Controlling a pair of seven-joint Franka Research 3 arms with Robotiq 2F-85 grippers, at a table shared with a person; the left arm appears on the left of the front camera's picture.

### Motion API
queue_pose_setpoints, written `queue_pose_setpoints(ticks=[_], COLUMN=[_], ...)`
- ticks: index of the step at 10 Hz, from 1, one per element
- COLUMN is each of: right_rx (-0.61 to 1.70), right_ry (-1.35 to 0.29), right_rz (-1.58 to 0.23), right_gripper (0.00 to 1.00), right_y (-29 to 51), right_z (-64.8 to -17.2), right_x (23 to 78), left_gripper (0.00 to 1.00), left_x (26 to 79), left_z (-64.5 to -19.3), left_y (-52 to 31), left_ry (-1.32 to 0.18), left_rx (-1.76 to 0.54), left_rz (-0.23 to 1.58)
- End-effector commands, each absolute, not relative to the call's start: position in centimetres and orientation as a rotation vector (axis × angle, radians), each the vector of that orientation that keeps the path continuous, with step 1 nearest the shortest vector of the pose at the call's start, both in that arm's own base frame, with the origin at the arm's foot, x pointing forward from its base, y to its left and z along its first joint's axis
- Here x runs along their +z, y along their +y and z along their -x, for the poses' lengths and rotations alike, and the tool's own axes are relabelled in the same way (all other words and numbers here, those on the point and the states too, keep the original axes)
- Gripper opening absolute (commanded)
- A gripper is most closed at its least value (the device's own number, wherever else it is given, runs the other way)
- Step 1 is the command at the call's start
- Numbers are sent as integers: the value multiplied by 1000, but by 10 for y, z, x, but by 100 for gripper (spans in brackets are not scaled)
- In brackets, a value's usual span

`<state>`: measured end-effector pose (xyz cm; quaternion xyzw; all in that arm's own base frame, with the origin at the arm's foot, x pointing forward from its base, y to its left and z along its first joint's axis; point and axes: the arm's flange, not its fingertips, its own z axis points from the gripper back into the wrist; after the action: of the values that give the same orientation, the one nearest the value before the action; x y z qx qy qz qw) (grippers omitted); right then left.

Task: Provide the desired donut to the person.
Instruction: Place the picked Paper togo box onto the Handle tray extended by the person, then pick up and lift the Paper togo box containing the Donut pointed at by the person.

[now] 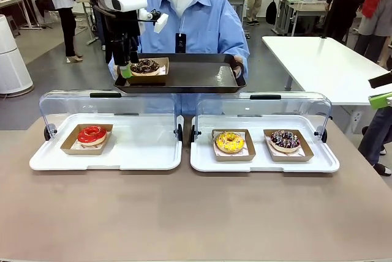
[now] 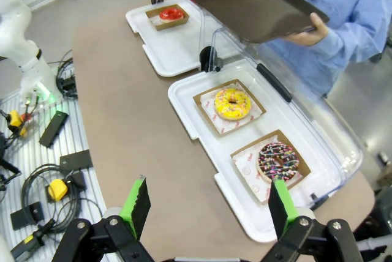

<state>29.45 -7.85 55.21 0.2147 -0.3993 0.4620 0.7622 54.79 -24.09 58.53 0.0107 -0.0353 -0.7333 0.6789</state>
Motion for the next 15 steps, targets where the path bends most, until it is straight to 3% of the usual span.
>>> queue_pose_setpoints(ticks=[1,5,14,15], right_rx=[1011,1011,1011,1011], right_ry=[-889,-889,-889,-889], right_rz=[-484,-484,-484,-484], right_gripper=[100,100,100,100], right_y=[-78,-78,-78,-78], right_z=[-297,-297,-297,-297], right_x=[552,552,552,552], left_gripper=[100,100,100,100], left_x=[570,549,549,561], left_z=[-482,-415,-416,-417], left_y=[-203,-175,-174,-153], left_ry=[-133,-233,-193,-354], left_rx=[-1692,-1726,-1714,-1728], left_rz=[1,-11,5,184])
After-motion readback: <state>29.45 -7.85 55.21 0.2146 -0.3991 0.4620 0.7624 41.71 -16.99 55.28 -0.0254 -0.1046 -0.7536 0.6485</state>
